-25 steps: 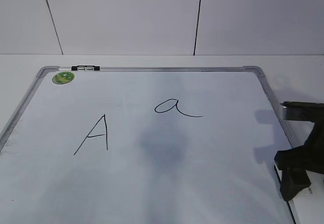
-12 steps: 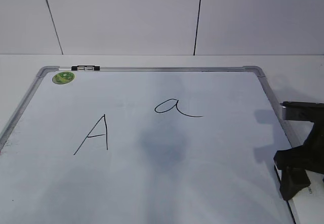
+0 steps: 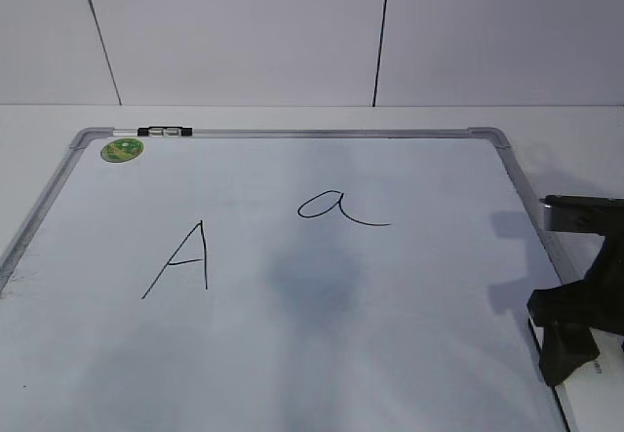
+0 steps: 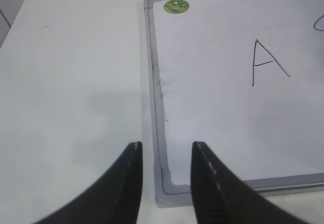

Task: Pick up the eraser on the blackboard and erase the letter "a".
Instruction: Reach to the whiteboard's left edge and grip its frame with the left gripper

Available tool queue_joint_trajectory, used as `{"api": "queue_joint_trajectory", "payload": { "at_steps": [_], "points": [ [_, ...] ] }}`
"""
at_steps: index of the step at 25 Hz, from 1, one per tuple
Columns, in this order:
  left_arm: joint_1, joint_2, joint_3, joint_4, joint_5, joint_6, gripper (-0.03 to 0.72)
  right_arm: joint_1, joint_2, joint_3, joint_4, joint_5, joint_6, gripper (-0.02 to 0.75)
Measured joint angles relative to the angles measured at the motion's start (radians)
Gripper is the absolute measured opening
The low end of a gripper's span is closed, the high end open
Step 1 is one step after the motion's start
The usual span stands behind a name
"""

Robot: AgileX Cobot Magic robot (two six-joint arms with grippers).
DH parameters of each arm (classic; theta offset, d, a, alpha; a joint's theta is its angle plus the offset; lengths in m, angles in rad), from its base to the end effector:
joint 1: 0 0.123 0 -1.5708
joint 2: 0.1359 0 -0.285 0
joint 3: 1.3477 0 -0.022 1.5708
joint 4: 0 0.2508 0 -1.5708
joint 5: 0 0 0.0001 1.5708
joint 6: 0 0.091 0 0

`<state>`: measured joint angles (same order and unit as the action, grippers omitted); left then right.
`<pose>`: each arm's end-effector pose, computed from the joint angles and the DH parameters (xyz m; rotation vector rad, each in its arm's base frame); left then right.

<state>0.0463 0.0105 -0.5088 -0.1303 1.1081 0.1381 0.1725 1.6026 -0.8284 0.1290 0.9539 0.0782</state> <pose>-0.0062 -0.0109 0.2766 0.1054 2.0838 -0.0452 0.2440 0.0522 0.1717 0.0243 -3.0560 -0.1423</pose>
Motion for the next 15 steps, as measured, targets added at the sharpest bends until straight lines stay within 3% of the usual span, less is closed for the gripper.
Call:
{"api": "queue_joint_trajectory", "payload": {
  "at_steps": [15],
  "points": [
    [0.000,0.000,0.000,0.000,0.000,0.000,0.245,0.000,0.000,-0.007,0.000,0.008,0.000,0.570]
  ]
}}
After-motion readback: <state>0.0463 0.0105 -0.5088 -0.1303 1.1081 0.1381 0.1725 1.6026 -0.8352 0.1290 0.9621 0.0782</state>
